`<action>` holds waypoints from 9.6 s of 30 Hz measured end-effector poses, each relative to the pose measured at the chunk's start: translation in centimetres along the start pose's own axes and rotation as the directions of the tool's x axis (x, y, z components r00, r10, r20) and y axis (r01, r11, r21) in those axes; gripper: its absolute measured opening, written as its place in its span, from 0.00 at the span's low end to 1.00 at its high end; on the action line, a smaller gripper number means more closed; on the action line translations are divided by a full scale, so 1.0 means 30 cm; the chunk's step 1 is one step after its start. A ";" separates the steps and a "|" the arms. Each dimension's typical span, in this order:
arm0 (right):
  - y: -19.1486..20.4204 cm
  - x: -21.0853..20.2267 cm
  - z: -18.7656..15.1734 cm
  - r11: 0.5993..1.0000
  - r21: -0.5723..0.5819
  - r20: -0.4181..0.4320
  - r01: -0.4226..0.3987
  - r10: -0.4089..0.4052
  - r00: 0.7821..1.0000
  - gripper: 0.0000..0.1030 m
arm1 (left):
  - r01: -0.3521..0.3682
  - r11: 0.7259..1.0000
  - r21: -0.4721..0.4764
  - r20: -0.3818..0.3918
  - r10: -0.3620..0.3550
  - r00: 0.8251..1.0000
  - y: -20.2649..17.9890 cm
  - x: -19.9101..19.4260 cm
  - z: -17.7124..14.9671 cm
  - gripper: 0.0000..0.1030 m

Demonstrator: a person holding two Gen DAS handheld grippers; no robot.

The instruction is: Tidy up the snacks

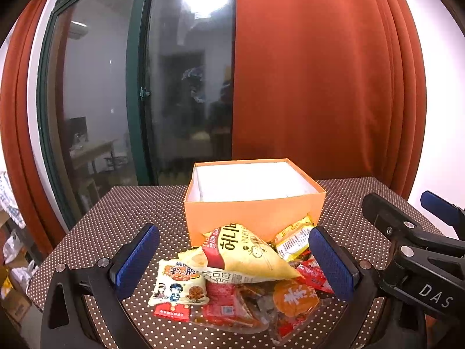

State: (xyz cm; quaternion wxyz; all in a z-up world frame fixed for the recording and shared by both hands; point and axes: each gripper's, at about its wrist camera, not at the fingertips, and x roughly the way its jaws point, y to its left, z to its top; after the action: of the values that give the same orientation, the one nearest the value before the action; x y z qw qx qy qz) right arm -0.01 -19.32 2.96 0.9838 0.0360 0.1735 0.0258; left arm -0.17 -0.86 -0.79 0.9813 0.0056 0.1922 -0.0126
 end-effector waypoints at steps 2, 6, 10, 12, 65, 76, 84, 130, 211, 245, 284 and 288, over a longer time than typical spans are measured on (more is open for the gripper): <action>0.001 0.000 0.000 1.000 0.000 -0.001 0.000 0.000 1.000 1.00 | 0.000 1.000 0.000 0.000 0.000 1.000 0.001 0.003 0.001 0.99; 0.000 0.005 0.001 1.000 0.002 -0.003 -0.001 0.001 1.000 1.00 | -0.001 1.000 0.000 0.000 0.001 1.000 0.000 0.005 0.001 0.99; -0.002 0.013 0.000 1.000 0.007 -0.006 -0.003 0.003 1.000 1.00 | -0.009 1.000 0.008 0.002 0.009 1.000 -0.003 0.009 0.002 0.99; -0.005 0.018 0.000 1.000 0.008 -0.008 -0.005 0.005 1.000 1.00 | -0.015 1.000 0.013 0.004 0.015 1.000 -0.006 0.015 0.004 0.99; -0.058 0.534 -0.224 0.997 0.079 -0.342 0.013 0.015 0.940 1.00 | -0.124 0.986 0.108 -0.208 0.144 0.968 -0.104 0.540 -0.210 1.00; -0.091 0.629 -0.290 0.996 0.093 -0.416 0.012 0.028 0.909 0.91 | -0.103 0.989 0.102 -0.302 0.130 0.945 -0.126 0.612 -0.265 1.00; -0.093 0.630 -0.287 0.992 0.124 -0.407 -0.031 0.079 0.910 0.69 | -0.099 0.983 0.154 -0.284 0.140 0.949 -0.147 0.592 -0.250 0.99; 0.088 0.602 -0.153 0.998 0.063 -0.330 -0.012 0.032 0.943 0.48 | 0.138 0.989 -0.046 -0.364 -0.145 0.920 0.046 0.685 -0.127 0.78; 0.063 1.014 0.179 0.980 0.128 -0.179 -0.152 0.174 0.968 0.47 | -0.057 0.998 -0.031 -0.268 0.047 0.962 -0.094 0.940 0.236 0.70; 0.102 0.945 0.172 0.998 0.008 -0.297 -0.063 0.062 0.953 0.89 | -0.048 0.999 -0.004 -0.274 0.045 0.961 -0.038 0.849 0.251 1.00; 0.146 0.294 0.161 0.995 -0.058 -0.085 -0.076 0.071 0.994 0.97 | 0.037 0.999 0.014 -0.048 -0.037 0.998 -0.050 0.214 0.198 1.00; 0.133 0.239 0.140 0.995 -0.052 -0.037 -0.086 0.084 0.996 0.96 | 0.067 0.998 0.015 -0.031 -0.066 0.997 -0.063 0.159 0.171 1.00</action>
State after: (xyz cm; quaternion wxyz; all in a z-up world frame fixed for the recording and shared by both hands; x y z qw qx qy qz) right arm 8.01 -15.16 4.79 0.9793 0.0165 0.1881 0.0730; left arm 6.12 -2.92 2.15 0.9772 0.0073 0.2072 -0.0467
